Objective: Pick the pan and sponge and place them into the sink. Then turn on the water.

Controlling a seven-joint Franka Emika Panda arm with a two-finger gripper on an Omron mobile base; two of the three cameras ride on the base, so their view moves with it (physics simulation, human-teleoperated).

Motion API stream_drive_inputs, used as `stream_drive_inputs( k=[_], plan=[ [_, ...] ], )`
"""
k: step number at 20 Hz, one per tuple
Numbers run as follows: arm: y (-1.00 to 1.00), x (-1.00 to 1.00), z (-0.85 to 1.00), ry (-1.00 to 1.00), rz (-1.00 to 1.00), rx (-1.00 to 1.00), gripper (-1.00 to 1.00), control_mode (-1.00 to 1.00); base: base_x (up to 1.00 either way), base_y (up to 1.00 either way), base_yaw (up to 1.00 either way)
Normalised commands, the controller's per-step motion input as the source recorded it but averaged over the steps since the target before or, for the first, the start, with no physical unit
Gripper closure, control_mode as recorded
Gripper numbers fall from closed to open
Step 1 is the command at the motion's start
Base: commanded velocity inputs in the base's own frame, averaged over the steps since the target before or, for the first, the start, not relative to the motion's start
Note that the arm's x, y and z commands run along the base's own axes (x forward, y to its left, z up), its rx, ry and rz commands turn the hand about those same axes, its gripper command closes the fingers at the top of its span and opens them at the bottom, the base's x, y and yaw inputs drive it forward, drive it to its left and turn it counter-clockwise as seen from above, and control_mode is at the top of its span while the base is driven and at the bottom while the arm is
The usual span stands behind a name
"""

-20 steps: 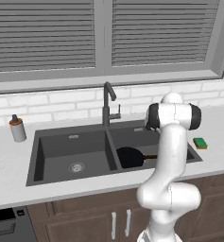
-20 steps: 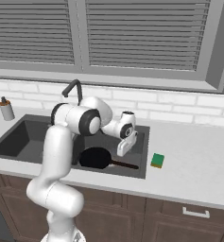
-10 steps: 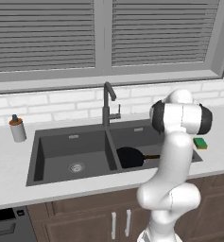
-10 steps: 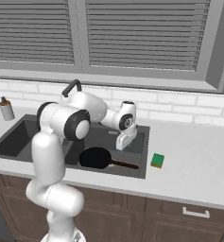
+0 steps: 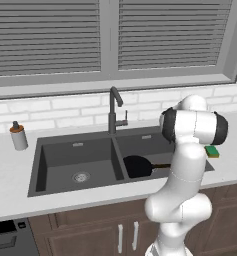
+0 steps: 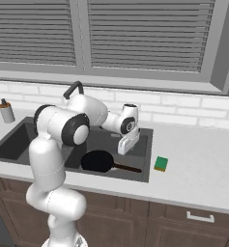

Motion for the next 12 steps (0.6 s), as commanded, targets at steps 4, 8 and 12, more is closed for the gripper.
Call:
stream_drive_inputs(
  k=[4,8,12],
  plan=[
    [0.0,-0.13,0.04,0.0,-0.12,0.01,-1.0,-1.0,0.0,0.0,0.0],
    [0.0,-0.3,0.13,0.0,-0.33,0.0,-1.0,-1.0,0.0,0.0,0.0],
    [0.02,-0.2,0.22,0.0,-0.33,0.0,-1.0,-1.0,0.0,0.0,0.0]
  ],
)
